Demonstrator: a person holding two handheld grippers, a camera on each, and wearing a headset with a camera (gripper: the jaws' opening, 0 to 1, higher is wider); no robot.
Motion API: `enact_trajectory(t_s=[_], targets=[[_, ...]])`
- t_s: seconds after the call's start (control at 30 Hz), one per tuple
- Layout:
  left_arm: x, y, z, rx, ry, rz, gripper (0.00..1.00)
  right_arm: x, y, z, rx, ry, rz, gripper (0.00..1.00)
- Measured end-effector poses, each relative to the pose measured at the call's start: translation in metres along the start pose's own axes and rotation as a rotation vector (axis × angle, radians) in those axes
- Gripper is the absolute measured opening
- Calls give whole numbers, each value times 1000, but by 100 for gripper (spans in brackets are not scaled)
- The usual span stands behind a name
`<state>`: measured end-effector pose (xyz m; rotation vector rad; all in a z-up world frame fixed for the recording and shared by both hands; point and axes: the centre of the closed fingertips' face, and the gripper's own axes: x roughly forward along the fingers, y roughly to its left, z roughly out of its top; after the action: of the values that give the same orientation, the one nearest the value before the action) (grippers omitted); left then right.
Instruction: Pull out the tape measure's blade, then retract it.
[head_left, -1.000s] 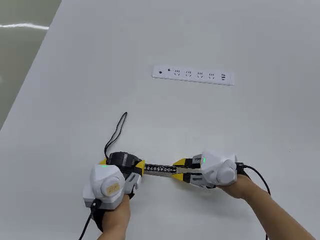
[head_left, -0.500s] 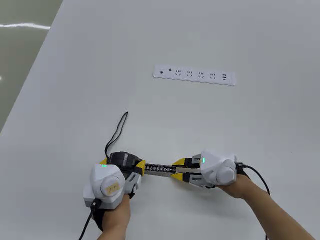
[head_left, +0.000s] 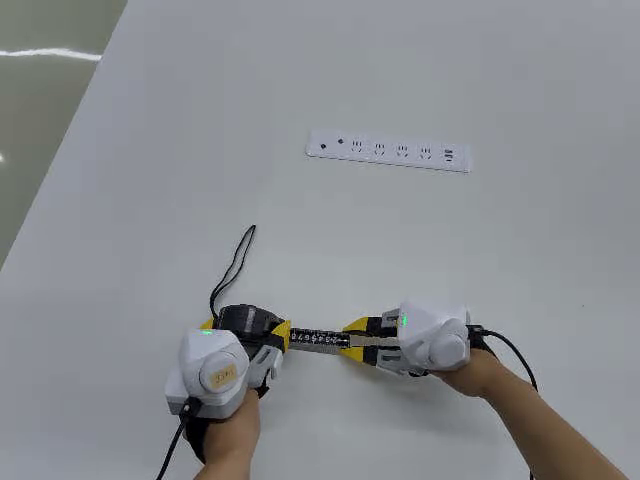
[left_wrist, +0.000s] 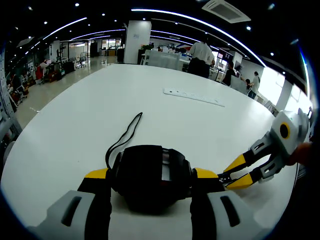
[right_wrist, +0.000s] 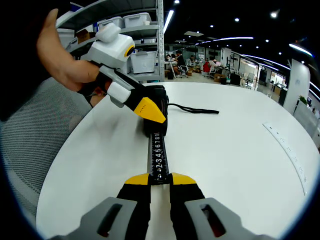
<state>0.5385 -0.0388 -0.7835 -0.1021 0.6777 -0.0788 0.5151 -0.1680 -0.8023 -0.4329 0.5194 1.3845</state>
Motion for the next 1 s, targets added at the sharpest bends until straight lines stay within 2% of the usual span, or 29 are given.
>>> enact_trajectory(t_s=[1.0], targets=[[0,0,0,-1,0,-4,61,6,0,6,-7,-1,9,13]])
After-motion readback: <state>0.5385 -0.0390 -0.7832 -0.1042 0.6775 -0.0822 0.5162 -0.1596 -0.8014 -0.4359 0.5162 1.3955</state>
